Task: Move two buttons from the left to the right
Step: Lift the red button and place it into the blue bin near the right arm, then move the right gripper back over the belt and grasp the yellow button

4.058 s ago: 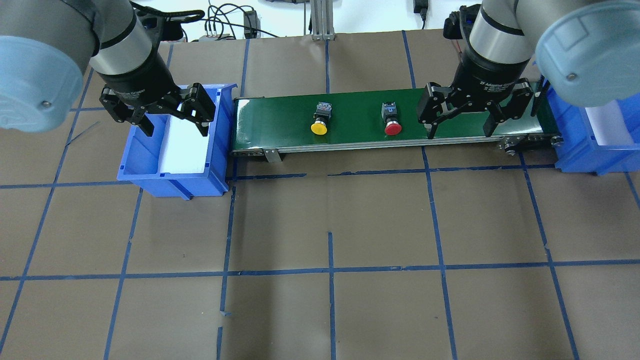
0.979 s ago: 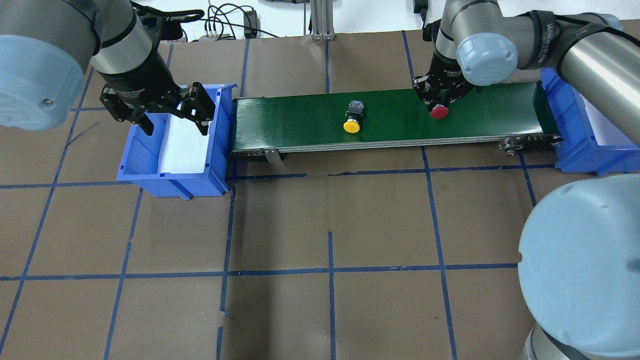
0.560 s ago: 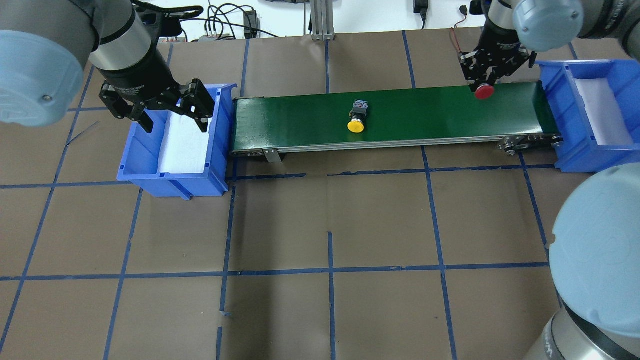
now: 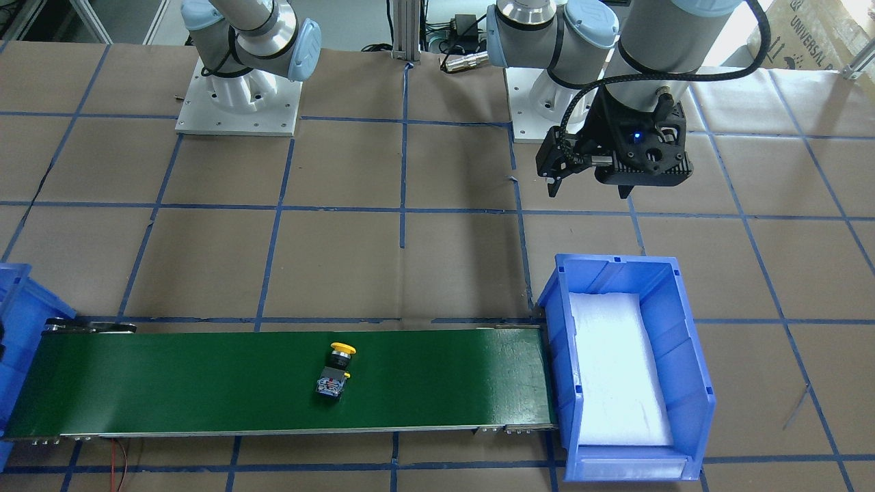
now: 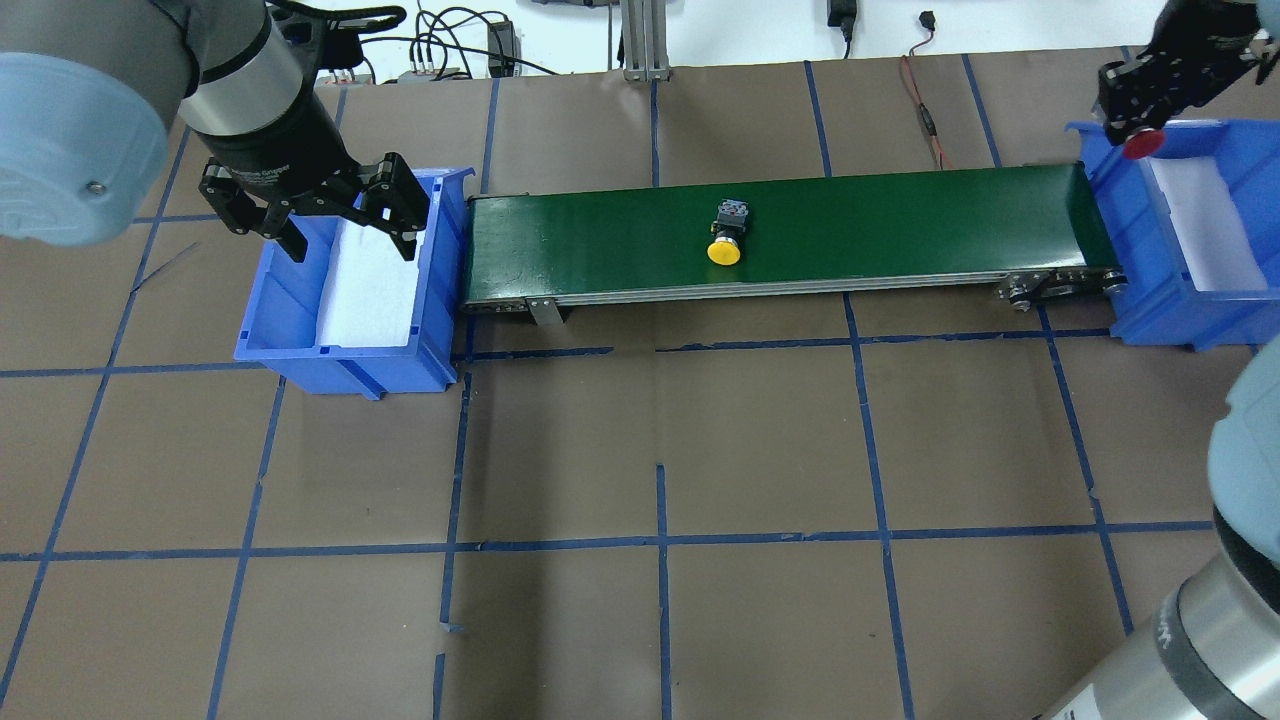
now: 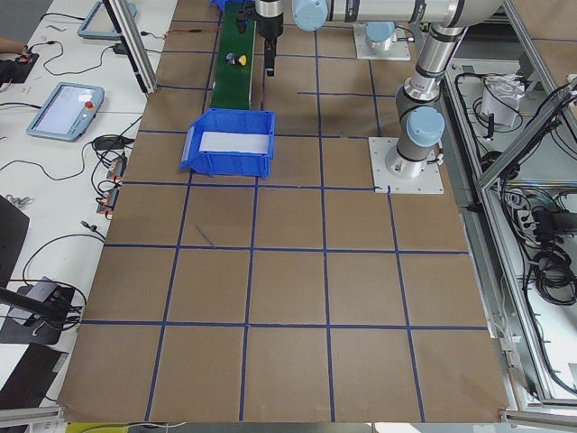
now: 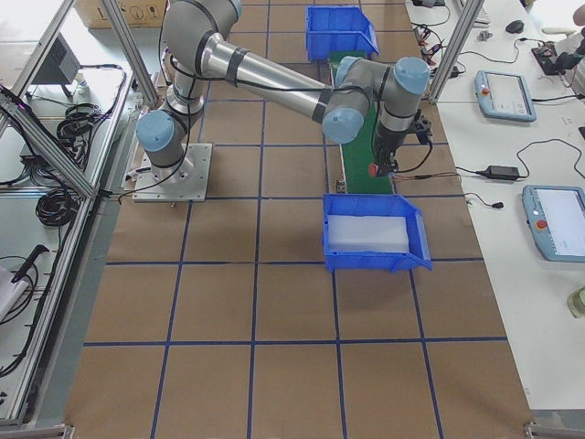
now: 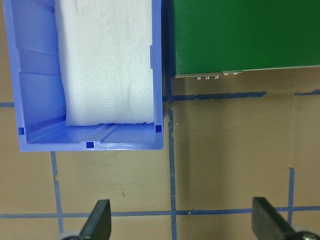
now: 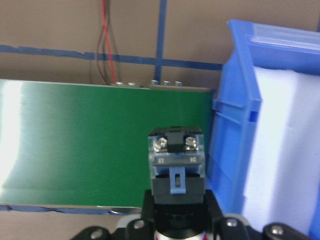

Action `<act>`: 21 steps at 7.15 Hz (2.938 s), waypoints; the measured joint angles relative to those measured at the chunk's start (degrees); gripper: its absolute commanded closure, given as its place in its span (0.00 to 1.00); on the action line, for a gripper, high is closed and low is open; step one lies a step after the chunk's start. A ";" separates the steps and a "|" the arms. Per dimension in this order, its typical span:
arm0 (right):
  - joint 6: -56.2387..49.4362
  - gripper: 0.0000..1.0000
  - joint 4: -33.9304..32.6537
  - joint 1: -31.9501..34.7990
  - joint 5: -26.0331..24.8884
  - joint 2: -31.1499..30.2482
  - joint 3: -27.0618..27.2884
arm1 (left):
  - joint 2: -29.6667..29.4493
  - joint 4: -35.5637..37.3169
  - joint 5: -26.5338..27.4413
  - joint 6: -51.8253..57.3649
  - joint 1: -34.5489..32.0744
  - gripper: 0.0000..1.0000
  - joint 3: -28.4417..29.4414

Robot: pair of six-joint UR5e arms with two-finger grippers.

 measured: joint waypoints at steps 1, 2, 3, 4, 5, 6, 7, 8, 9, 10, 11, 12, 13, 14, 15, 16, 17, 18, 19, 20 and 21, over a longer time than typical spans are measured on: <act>-4.36 0.91 -0.34 -3.43 0.16 1.08 -0.13 | -0.22 0.03 -0.07 -0.07 -0.03 0.00 0.12; -7.09 0.90 -0.74 -5.86 0.27 2.95 -0.27 | -0.40 0.12 -0.07 -0.09 -0.11 0.00 0.04; -8.23 0.90 -1.78 -7.19 0.27 4.92 -0.32 | -0.56 0.31 0.07 0.02 -0.10 0.00 -0.07; -8.41 0.89 -3.55 -7.72 0.13 6.42 -0.28 | -0.58 0.48 0.20 0.27 0.06 0.00 0.02; -8.36 0.87 -5.58 -7.86 0.11 7.77 -0.11 | -0.56 0.55 0.16 0.42 0.23 0.00 0.12; -8.25 0.72 -7.33 -7.86 0.10 9.40 0.06 | -0.66 0.58 0.08 0.42 0.28 0.00 0.14; -7.67 0.58 -8.13 -7.82 -0.02 10.41 0.06 | -0.81 0.59 -0.01 0.31 0.22 0.00 0.11; -6.70 0.41 -8.31 -7.75 -0.09 11.01 0.05 | -0.86 0.60 -0.08 0.24 0.12 0.00 0.11; -6.21 0.32 -8.32 -7.68 -0.12 11.39 0.05 | -0.87 0.60 -0.09 0.24 0.11 0.00 0.19; -6.01 0.23 -8.30 -7.64 -0.19 11.41 -0.05 | -0.89 0.62 -0.04 0.23 0.09 0.00 0.24; -6.01 0.23 -8.32 -7.58 -0.28 11.31 -0.22 | -0.92 0.64 -0.03 0.19 0.09 0.00 0.25; -6.15 0.21 -8.28 -7.47 -0.49 11.08 -0.55 | -0.95 0.63 -0.08 0.17 0.09 0.00 0.25; -6.36 0.08 -7.46 -7.14 -0.85 10.25 -1.36 | -0.98 0.67 -0.11 0.14 0.03 0.00 0.27; -6.37 0.06 -4.43 -6.32 -1.08 8.15 -2.77 | -1.00 0.66 -0.12 0.11 -0.03 0.00 0.27; -6.11 0.04 -0.49 -4.53 -1.07 5.54 -3.96 | -1.01 0.65 -0.10 0.09 -0.06 0.00 0.24; -4.92 0.00 2.54 -1.13 -0.99 3.25 -4.51 | -1.00 0.65 -0.09 0.08 -0.11 0.00 0.22; -1.82 0.00 5.06 3.75 -0.94 1.31 -4.46 | -0.99 0.62 -0.10 0.03 -0.12 0.00 0.21; 2.16 0.00 7.21 8.88 -0.69 0.10 -3.79 | -0.98 0.61 -0.10 -0.08 -0.13 0.00 0.18; 7.39 0.00 8.32 13.93 0.05 -0.35 -2.41 | -0.93 0.60 -0.04 -0.22 -0.15 0.00 0.14; 14.01 0.00 7.27 18.55 0.75 0.12 -0.89 | -0.89 0.60 0.01 -0.31 -0.17 0.00 0.13; 19.99 0.00 4.39 22.10 1.06 1.48 0.35 | -0.79 0.60 0.10 -0.34 -0.17 0.00 0.12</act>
